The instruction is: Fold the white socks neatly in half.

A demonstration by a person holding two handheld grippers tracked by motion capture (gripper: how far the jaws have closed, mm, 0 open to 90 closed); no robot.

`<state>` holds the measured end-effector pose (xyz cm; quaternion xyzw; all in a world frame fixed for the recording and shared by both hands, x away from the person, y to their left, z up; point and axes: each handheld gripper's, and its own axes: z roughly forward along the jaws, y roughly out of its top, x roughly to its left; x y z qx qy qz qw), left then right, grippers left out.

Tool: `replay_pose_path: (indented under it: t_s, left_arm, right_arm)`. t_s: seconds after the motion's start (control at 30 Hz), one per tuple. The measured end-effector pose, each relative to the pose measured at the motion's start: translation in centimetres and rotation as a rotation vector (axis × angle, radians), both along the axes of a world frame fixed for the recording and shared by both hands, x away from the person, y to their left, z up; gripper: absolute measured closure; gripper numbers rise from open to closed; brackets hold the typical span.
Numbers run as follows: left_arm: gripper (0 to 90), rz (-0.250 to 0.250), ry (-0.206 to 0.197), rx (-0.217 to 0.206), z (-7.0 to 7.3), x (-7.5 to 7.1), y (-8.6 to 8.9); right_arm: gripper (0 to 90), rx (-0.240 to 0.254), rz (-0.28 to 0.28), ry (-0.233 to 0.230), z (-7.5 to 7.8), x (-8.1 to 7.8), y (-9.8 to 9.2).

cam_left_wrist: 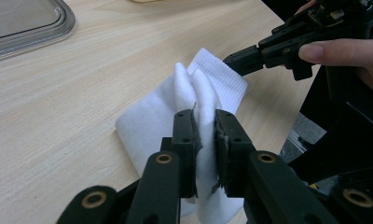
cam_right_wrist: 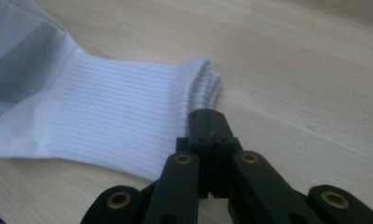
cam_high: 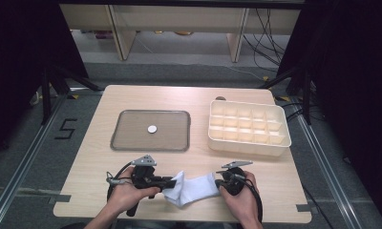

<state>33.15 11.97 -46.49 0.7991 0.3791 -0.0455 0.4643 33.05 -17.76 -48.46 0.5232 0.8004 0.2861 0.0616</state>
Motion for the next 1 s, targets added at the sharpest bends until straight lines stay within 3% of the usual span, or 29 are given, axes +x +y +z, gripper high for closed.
replay_pose_path:
  t_s: [0.03, 0.33, 0.57, 1.0]
  left_arm:
    - [79.3, -0.006, 0.000, 0.003, 0.0, 0.0, -0.1]
    - [79.3, -0.017, -0.004, 0.010, -0.1, 0.1, -0.7]
    - [79.3, -0.010, 0.003, 0.024, -0.3, 0.1, -1.1]
    - [79.3, -0.023, 0.003, 0.041, -0.8, 0.3, -1.8]
  right_arm:
    - [90.0, -0.020, -0.017, -0.024, -0.2, 0.0, 0.0]
    - [90.0, 0.010, -0.006, -0.012, -0.2, -0.2, 0.3]
    - [90.0, -0.012, -0.008, -0.008, -0.2, -0.2, 0.5]
    - [90.0, 0.008, 0.000, 0.007, -0.5, -0.4, 0.8]
